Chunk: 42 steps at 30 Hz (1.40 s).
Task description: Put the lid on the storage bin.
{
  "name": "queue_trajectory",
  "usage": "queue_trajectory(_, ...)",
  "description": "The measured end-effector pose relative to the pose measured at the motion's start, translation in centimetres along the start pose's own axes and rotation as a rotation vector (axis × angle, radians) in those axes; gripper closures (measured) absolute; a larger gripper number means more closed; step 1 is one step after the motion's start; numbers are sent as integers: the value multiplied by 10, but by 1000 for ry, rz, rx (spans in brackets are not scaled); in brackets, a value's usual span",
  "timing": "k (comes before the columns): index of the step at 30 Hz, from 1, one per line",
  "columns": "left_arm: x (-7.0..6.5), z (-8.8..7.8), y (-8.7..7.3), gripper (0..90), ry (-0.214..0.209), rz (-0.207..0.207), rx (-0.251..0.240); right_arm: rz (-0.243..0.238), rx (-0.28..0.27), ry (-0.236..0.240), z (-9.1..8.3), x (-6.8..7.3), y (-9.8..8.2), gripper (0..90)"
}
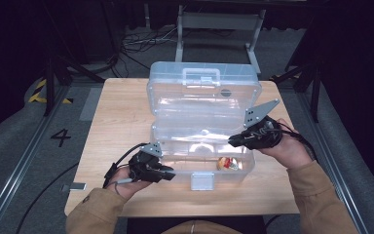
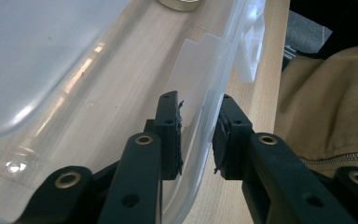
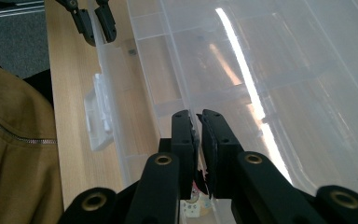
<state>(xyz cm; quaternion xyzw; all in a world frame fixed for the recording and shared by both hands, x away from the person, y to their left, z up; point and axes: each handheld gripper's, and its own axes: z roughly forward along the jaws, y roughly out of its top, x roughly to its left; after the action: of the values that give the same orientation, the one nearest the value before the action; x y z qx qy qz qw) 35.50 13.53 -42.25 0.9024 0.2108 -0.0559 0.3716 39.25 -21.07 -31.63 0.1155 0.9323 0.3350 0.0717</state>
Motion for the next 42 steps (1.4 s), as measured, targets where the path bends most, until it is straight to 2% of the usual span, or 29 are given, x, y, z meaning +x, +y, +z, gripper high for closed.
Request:
queue_trajectory(12, 0, 0, 1, 734, -1, -9, 1, -11, 5, 1, 2, 3, -2, 844)
queue_trajectory(14, -2, 0, 2, 726, 13, -16, 15, -9, 3, 1, 2, 3, -2, 845)
queue_trajectory(18, -3, -1, 5, 659, 0, -31, 40, -10, 2, -1, 1, 3, -2, 845)
queue_trajectory(20, -4, -4, 5, 651, 2, -36, 37, -9, 0, 0, 2, 3, -2, 845)
queue_trajectory(30, -9, -43, 11, 675, -10, -43, -83, -5, -8, -2, 2, 3, -3, 845)
queue_trajectory(42, -8, -65, 17, 706, 12, -60, -176, -3, -14, 6, 2, 3, -4, 846)
